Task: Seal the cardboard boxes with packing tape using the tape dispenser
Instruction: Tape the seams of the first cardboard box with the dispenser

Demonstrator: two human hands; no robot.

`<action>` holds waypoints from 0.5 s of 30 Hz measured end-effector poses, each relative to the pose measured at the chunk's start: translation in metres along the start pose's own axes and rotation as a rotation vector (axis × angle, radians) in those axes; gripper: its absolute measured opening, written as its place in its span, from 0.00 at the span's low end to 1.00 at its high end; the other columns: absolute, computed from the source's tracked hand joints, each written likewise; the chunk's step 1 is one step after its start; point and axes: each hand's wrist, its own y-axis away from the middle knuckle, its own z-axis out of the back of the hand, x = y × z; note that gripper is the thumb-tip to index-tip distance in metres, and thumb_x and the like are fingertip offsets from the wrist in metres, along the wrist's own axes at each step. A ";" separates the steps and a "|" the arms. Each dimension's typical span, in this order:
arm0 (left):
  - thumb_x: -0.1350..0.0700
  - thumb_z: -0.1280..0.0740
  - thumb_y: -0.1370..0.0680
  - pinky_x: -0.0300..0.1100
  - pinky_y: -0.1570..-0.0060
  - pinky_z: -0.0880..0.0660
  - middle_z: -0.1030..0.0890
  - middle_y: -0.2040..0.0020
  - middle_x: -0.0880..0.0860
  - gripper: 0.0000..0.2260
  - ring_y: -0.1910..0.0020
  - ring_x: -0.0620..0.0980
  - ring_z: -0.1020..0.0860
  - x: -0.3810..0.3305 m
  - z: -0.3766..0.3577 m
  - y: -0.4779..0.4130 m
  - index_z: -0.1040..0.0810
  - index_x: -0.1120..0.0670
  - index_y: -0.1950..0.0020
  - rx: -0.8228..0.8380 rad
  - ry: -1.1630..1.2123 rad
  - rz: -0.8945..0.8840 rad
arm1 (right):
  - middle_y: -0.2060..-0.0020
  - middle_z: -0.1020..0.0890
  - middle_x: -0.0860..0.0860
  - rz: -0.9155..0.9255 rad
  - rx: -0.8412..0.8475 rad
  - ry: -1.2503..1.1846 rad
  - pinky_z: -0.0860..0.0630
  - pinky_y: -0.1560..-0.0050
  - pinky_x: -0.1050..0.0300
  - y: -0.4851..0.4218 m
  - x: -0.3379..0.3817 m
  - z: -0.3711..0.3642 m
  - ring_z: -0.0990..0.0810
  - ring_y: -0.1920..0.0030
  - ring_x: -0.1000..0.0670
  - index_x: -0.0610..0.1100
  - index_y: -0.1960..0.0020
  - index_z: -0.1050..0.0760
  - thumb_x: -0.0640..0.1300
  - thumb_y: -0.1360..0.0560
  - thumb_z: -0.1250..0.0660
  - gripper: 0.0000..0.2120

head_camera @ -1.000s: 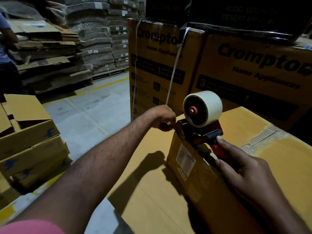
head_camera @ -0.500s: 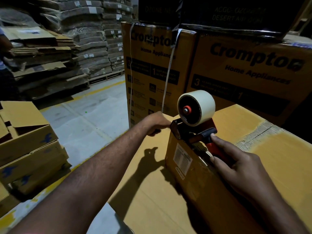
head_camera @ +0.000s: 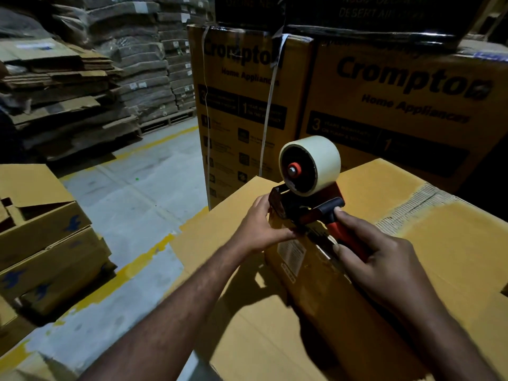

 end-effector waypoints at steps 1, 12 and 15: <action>0.43 0.19 0.34 0.49 0.32 0.30 0.33 0.29 0.44 0.43 0.30 0.45 0.33 0.000 0.000 -0.001 0.36 0.45 0.24 -0.012 0.002 0.016 | 0.52 0.22 0.60 -0.004 0.006 -0.002 0.27 0.61 0.72 -0.001 0.000 0.001 0.24 0.62 0.66 0.69 0.32 0.34 0.47 0.28 0.26 0.31; 0.45 0.18 0.41 0.57 0.27 0.33 0.39 0.23 0.49 0.57 0.25 0.50 0.38 -0.013 -0.035 0.007 0.52 0.38 0.21 0.014 0.327 0.216 | 0.47 0.16 0.52 0.017 0.045 0.099 0.29 0.62 0.76 -0.007 0.006 0.006 0.25 0.64 0.66 0.65 0.29 0.33 0.48 0.27 0.26 0.31; 0.55 0.19 0.38 0.56 0.32 0.27 0.31 0.28 0.48 0.51 0.30 0.49 0.30 -0.010 -0.034 -0.003 0.46 0.37 0.24 -0.026 0.449 0.212 | 0.46 0.16 0.51 0.008 0.079 0.162 0.23 0.58 0.62 -0.016 0.016 0.004 0.20 0.58 0.55 0.64 0.27 0.35 0.50 0.26 0.27 0.32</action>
